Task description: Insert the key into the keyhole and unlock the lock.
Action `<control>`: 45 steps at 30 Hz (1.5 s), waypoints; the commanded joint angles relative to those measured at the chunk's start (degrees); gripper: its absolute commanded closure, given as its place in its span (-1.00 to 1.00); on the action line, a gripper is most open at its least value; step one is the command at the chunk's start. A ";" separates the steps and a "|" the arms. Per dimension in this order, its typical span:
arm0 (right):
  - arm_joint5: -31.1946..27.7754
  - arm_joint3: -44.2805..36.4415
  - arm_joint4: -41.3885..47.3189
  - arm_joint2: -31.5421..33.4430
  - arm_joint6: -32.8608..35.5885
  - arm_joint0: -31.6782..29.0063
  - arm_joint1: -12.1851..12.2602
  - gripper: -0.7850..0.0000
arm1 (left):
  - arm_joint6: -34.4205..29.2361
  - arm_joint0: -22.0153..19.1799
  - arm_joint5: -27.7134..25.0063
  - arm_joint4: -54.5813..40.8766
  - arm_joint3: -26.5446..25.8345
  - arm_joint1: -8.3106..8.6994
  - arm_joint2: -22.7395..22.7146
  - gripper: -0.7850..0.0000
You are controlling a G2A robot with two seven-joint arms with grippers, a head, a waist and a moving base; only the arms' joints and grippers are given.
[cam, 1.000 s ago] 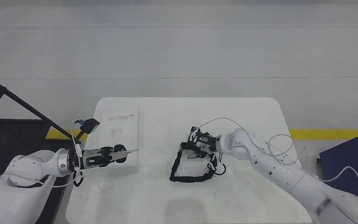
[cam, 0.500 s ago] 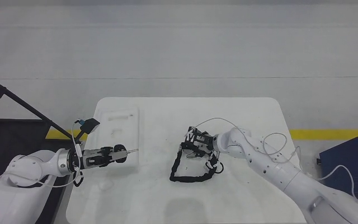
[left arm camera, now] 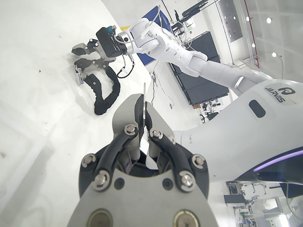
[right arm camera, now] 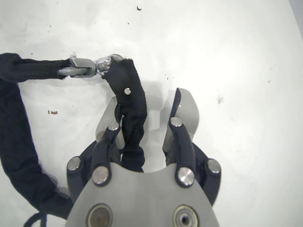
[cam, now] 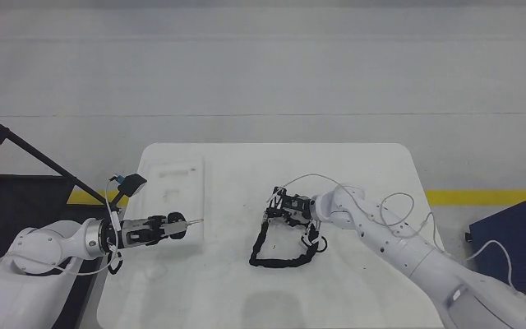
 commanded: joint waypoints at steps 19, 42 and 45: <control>-13.26 -3.24 2.06 9.67 -23.21 -5.08 2.27 1.00 | 0.00 0.00 0.00 0.00 0.00 0.00 0.00 1.00; -23.01 -12.35 3.57 -3.34 -68.93 -4.33 10.45 1.00 | 0.00 0.00 0.00 0.00 0.00 0.00 0.00 1.00; -23.01 -12.67 4.05 -3.91 -68.93 -4.10 10.60 1.00 | 0.00 0.00 0.00 0.00 0.00 0.00 0.00 1.00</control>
